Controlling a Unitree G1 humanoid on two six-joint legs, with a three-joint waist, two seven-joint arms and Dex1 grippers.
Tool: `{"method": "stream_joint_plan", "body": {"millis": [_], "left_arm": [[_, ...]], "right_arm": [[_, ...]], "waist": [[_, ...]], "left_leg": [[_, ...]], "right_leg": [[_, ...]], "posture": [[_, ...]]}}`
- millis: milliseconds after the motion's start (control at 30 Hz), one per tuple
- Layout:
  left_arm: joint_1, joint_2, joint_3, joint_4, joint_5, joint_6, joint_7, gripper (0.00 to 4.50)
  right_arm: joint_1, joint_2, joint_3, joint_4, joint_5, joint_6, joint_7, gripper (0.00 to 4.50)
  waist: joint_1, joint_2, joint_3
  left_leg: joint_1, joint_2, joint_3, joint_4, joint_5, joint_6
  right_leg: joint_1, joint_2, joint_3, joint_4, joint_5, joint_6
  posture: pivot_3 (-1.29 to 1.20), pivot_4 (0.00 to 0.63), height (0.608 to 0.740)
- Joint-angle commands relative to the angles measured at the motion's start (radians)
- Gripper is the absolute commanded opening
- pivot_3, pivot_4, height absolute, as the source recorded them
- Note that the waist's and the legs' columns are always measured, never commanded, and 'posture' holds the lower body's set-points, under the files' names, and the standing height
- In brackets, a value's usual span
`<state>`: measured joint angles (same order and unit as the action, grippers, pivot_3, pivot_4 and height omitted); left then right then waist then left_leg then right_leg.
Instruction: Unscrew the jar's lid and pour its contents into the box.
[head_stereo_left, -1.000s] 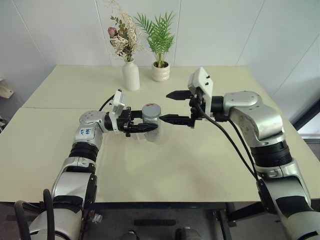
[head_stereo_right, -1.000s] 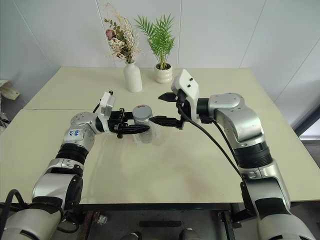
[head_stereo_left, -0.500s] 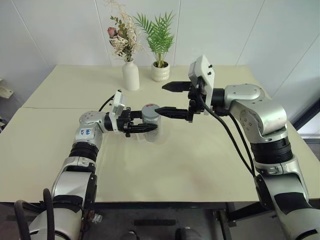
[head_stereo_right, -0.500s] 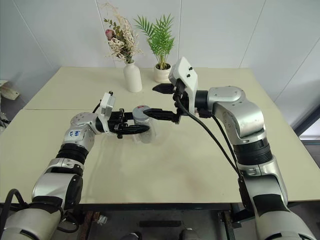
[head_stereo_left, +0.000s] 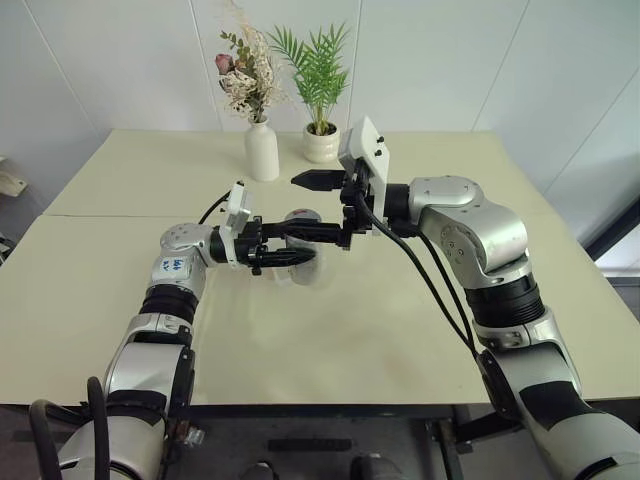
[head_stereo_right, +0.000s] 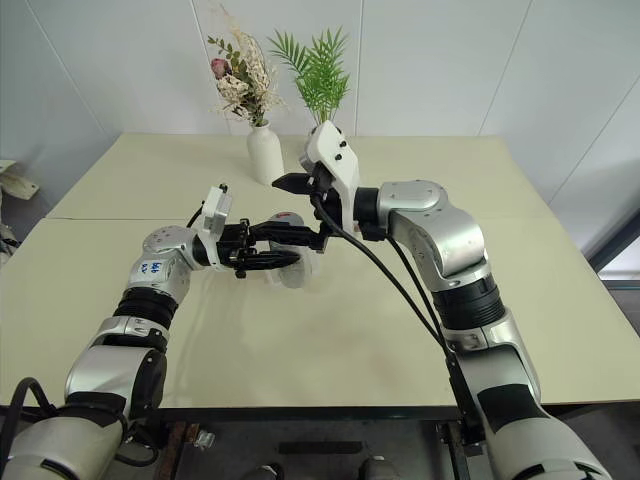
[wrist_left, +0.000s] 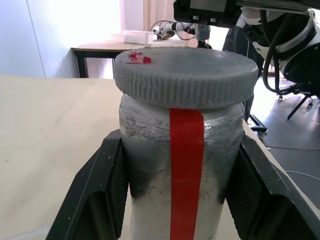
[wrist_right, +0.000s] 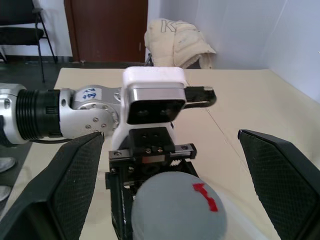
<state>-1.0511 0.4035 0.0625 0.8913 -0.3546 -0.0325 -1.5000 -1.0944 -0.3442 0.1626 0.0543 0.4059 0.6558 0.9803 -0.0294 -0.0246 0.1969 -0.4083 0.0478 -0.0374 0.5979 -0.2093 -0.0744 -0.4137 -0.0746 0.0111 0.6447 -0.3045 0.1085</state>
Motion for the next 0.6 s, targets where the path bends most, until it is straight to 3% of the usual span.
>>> {"method": "stream_joint_plan", "body": {"millis": [33, 600], "left_arm": [[-0.012, -0.001, 0.016, -0.042, -0.018, -0.001, -0.025, 2.25], [0.025, 0.001, 0.016, -0.114, -0.024, 0.031, -0.016, 2.25]], "right_arm": [[-0.017, 0.006, 0.013, 0.019, 0.004, -0.037, 0.046, 4.5], [-0.087, 0.052, 0.031, 0.242, -0.08, -0.179, 0.119, 4.5]], "waist": [[0.0, 0.0, 0.0], [-0.001, 0.0, 0.0]], "left_leg": [[0.0, 0.0, 0.0, 0.0, 0.0, 0.0], [0.0, 0.0, 0.0, 0.0, 0.0, 0.0]], "right_leg": [[0.0, 0.0, 0.0, 0.0, 0.0, 0.0], [0.0, 0.0, 0.0, 0.0, 0.0, 0.0]], "posture": [[0.0, 0.15, 0.74], [0.0, 0.15, 0.74]]}}
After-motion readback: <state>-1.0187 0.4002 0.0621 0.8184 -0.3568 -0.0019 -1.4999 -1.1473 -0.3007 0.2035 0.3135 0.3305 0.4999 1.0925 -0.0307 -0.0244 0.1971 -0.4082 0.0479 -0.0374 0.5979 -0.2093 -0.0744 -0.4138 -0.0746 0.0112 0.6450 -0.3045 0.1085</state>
